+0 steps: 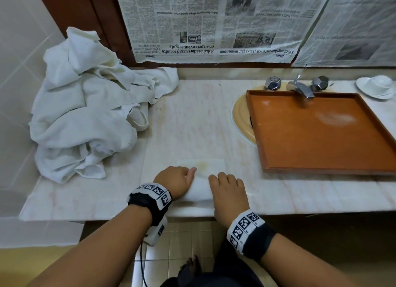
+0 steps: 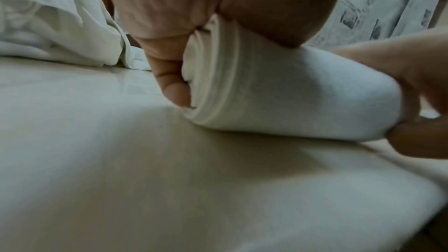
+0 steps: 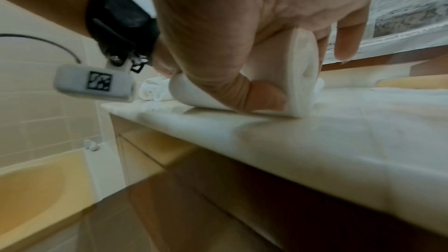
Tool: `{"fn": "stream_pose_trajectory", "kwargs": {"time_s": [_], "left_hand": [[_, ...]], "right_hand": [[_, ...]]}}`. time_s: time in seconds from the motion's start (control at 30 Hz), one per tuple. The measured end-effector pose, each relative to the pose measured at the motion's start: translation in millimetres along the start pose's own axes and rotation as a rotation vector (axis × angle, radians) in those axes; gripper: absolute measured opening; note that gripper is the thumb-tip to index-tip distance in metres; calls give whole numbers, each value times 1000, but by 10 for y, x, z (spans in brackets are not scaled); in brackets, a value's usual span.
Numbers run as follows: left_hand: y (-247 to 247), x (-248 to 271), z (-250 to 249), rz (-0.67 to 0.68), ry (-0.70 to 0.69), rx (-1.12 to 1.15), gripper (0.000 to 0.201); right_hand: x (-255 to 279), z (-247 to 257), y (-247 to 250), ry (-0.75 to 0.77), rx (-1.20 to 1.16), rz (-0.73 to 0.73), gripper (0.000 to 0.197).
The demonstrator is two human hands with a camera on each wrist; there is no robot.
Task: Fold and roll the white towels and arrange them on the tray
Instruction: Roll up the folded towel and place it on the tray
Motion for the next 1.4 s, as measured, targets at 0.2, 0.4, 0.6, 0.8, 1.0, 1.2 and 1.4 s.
{"fn": "stream_pose_trajectory", "kwargs": {"time_s": [0.2,0.4,0.6,0.8,1.0,1.2,1.4], "left_hand": [[-35,359,-155,-341,-293,-226,59],[-64,251,-119,-180,-230,-326,73],[-38,2,-9,244,-180,-212,70],[-32,389,-130,-198,-257,-351,90],[-35,221,-139,-226,-233,-332,89],[84,-78,-129,52,-249,-304,82],[341,250,469,-121,232,275,84]], "right_hand": [[-274,-152,138,22,-89,83,41],[-372,-127,218,43,44,129,47],[-140,177,52,-4,99,63,86],[-242,68,103,-28,8,51,68],[-450,-40,275,6,-78,26,62],[-302,40,110,-23,-9,-27,85],[-340,-85,151,-43,-35,-54,66]]}}
Point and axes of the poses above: each hand's wrist, its own x-axis away from the middle knuckle, its own y-axis out of the back of the hand, z = x × y, the point moved 8 cm from there along -x, towards the middle knuckle, and after that the axes turned 13 degrees about y, right-handed, at the moved point
